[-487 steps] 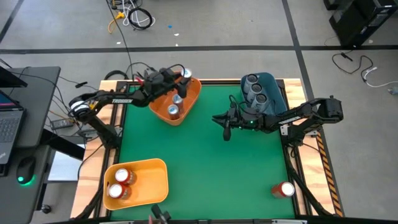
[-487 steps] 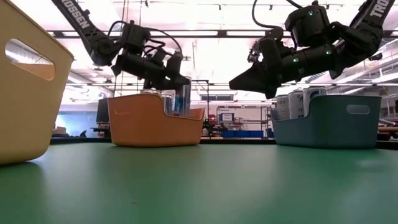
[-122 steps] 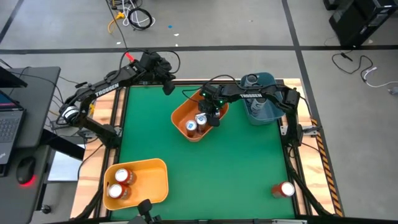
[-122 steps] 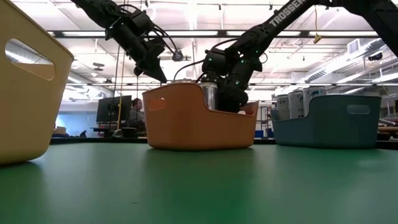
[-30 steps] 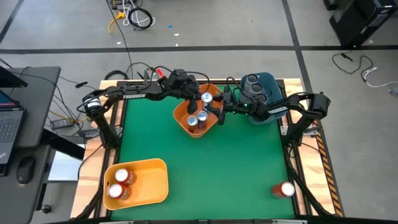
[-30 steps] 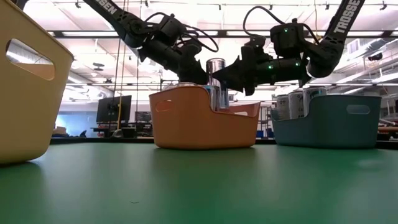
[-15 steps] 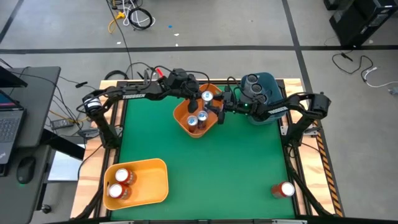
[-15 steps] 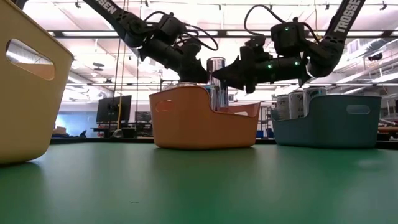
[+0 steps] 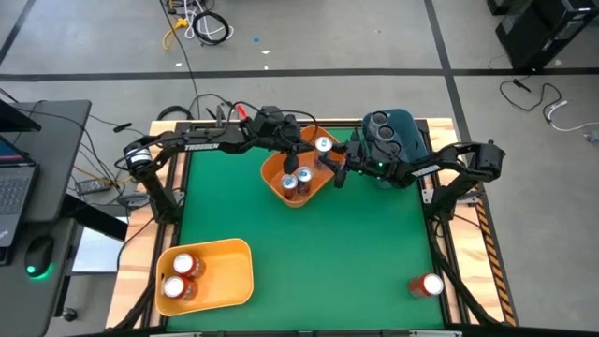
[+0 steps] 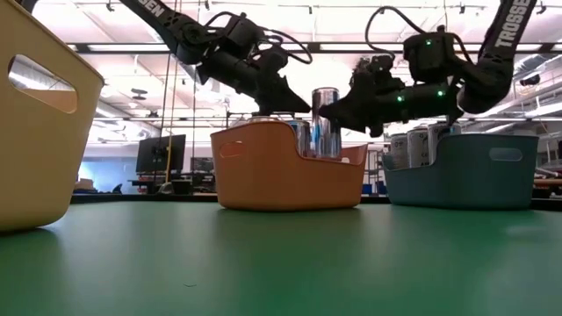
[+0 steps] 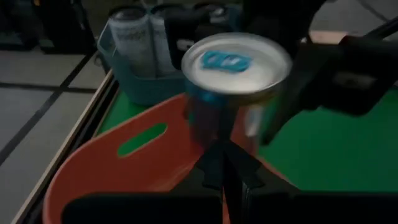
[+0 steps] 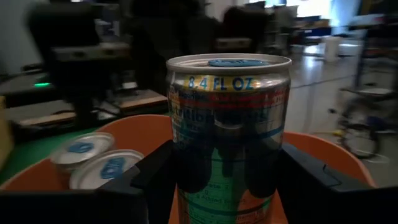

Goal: Sort soda cans
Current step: Put the blue soda can into the orange bin

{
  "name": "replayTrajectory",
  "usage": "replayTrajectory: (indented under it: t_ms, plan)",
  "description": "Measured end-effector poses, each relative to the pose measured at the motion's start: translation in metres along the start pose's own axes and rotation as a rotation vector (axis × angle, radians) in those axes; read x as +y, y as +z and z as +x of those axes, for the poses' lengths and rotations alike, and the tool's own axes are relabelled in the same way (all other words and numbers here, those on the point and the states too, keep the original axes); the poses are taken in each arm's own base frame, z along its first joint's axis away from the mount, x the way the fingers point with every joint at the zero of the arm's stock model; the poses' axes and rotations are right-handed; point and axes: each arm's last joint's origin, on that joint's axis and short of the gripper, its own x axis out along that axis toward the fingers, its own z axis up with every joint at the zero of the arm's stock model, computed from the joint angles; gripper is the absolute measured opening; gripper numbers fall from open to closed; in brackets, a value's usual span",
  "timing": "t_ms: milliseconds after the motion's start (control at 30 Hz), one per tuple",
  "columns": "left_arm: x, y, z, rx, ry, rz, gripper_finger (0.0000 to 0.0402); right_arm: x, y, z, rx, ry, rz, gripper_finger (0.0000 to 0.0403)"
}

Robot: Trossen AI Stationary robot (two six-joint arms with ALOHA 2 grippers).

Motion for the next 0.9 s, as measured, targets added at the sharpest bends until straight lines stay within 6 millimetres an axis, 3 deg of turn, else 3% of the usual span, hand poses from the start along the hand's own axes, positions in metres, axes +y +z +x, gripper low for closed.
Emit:
replayTrajectory:
  t_ms: [500,900]
  plan:
    - [0.002,0.007,-0.001,-0.063,0.02,0.018,0.0001,0.055,-0.01,-0.009,-0.013,-0.229,0.008,0.0224]
    - [0.003,0.01,-0.002,-0.092,0.036,0.021,0.0001,0.061,-0.061,0.019,-0.031,-0.307,-0.02,0.0224]
